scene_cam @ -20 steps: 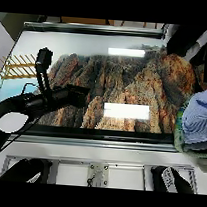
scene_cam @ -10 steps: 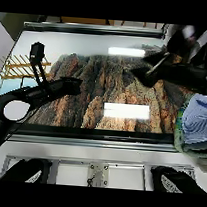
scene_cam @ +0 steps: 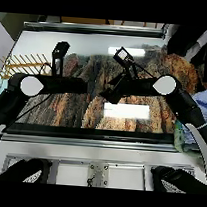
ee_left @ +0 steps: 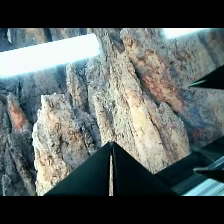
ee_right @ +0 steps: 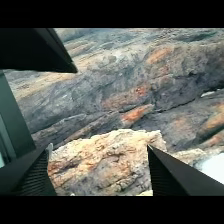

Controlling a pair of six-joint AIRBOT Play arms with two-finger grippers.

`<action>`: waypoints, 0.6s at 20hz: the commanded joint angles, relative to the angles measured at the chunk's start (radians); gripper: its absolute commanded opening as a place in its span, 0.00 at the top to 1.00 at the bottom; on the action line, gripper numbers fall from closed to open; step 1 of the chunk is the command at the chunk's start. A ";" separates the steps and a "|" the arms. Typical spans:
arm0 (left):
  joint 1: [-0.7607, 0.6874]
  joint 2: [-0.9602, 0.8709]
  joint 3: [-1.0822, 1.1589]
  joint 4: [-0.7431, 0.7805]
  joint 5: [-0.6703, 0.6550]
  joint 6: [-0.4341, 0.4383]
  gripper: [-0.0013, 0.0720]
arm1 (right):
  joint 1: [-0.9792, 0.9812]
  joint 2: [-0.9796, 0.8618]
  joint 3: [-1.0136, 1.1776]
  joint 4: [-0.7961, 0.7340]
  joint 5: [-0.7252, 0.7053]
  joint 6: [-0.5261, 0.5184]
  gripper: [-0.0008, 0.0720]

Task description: Fold the clothes and pants, and hang the long-sleeved shirts on hangers.

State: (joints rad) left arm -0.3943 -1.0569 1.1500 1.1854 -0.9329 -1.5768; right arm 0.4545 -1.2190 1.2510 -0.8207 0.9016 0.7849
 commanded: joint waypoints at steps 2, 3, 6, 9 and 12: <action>0.001 -0.054 0.058 -0.002 -0.073 0.017 0.96 | 0.023 -0.010 0.000 -0.003 0.027 0.016 0.57; 0.001 -0.054 0.057 -0.002 -0.080 0.017 0.96 | 0.023 -0.010 0.000 -0.003 0.035 0.016 0.83; 0.001 -0.054 0.057 -0.002 -0.089 0.017 0.96 | 0.023 -0.010 0.000 -0.003 0.034 0.016 0.96; 0.001 -0.054 0.057 -0.002 -0.088 0.017 0.96 | 0.023 -0.010 0.000 -0.003 0.034 0.016 0.96; 0.001 -0.054 0.057 -0.002 -0.088 0.017 0.96 | 0.023 -0.010 0.000 -0.003 0.034 0.016 0.96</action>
State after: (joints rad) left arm -0.3939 -1.1099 1.2060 1.1824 -1.0161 -1.5612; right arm 0.4759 -1.2278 1.2510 -0.8238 0.9329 0.8017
